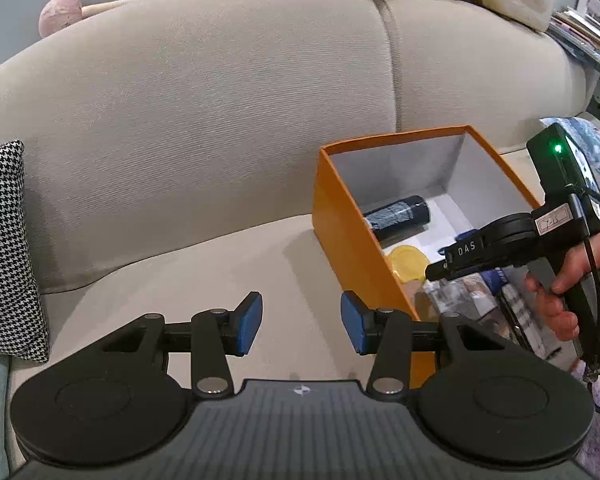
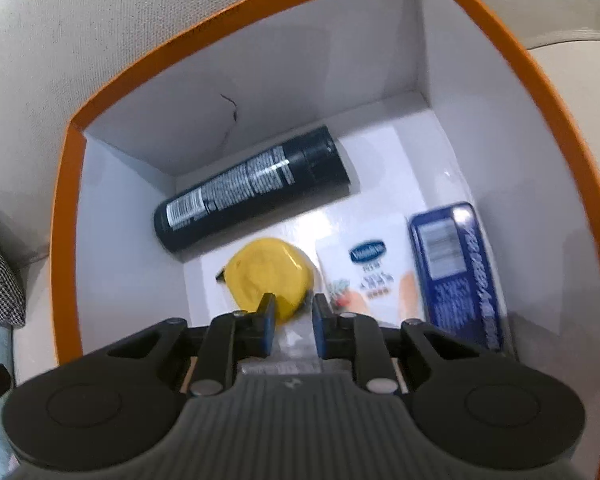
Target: Organize rigid objects
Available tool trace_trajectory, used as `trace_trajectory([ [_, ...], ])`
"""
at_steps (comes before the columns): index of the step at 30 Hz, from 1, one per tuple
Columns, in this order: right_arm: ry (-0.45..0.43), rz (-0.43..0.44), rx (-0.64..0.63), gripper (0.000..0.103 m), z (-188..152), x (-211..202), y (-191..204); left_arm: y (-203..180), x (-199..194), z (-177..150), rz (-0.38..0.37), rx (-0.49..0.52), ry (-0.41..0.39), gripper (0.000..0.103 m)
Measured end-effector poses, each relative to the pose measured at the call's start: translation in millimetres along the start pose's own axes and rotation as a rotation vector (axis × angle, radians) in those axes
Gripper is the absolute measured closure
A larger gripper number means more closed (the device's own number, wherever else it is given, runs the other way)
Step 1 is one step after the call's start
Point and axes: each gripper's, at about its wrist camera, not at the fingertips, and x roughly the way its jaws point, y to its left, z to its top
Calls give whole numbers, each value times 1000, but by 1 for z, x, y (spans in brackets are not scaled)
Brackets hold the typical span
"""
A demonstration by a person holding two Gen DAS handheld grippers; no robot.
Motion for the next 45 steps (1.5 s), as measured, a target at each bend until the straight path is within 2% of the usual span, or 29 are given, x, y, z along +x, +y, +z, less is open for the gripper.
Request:
trace_trajectory([
  [8,-124,-29,-132,80,-32,-71,17,-17,-38,-9,-15,8,-54,49],
  [15,-254,8,-225,79,-82,-154,39,-23,-79,-23,-6,-33,-136,49],
  [20,-367,21,-274,66,-128,-202,52,-29,-107,-37,5,-45,-207,43],
  [22,-417,16,-288,59,-146,-214,58,-31,-117,-43,9,-51,-232,35],
  [23,-442,13,-294,56,-155,-221,60,-33,-122,-47,10,-53,-246,28],
  [24,-467,4,-300,54,-163,-224,63,-34,-127,-51,11,-53,-263,24],
  [26,-518,-13,-311,49,-180,-231,68,-37,-135,-58,21,-49,-294,23],
  [29,-572,-18,-315,43,-205,-238,73,-42,-147,-72,58,-27,-347,9],
  [30,-592,-15,-306,40,-214,-238,73,-43,-150,-77,71,-17,-367,9],
  [32,-632,-15,-281,24,-228,-239,72,-46,-154,-88,88,3,-397,9],
  [33,-649,-24,-279,21,-236,-241,72,-47,-154,-94,95,8,-403,9],
  [37,-680,-93,-303,20,-258,-233,78,-47,-152,-117,137,-26,-398,9],
  [42,-718,-129,-282,19,-280,-225,80,-44,-150,-134,162,-86,-386,9],
  [45,-744,-147,-281,15,-290,-221,82,-42,-147,-141,183,-102,-373,9],
])
